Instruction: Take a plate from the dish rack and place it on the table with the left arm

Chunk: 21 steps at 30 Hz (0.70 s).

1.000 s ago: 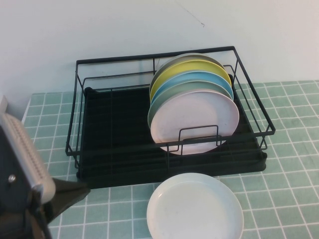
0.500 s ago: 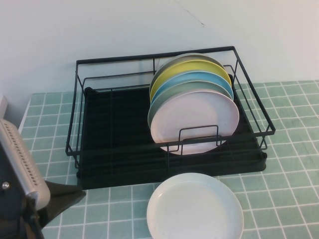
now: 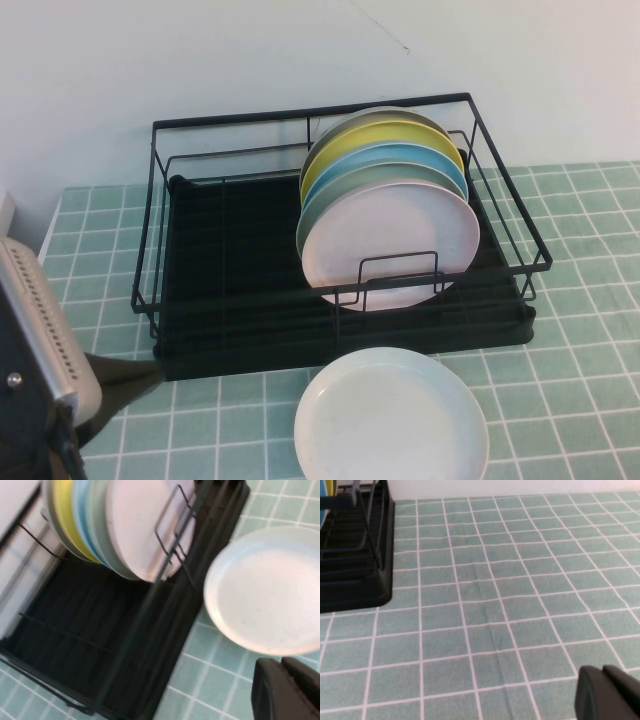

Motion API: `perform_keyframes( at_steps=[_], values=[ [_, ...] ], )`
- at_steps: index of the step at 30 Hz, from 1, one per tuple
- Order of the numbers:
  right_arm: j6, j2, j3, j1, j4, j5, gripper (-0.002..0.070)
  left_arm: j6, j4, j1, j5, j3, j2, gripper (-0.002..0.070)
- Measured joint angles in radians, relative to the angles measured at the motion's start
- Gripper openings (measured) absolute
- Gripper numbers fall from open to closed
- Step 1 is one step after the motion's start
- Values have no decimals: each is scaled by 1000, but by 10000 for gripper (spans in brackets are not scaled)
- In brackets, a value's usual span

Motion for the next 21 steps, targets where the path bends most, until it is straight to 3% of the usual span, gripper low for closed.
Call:
perform_keyframes(
  at_steps=[9, 21],
  values=[
    [0, 0, 0, 0, 0, 0, -2, -25, 21, 11, -60, 26, -95, -2],
    [0, 0, 0, 0, 0, 0, -2, -514, 134, 246, -357, 440, -457, -2]
  ],
)
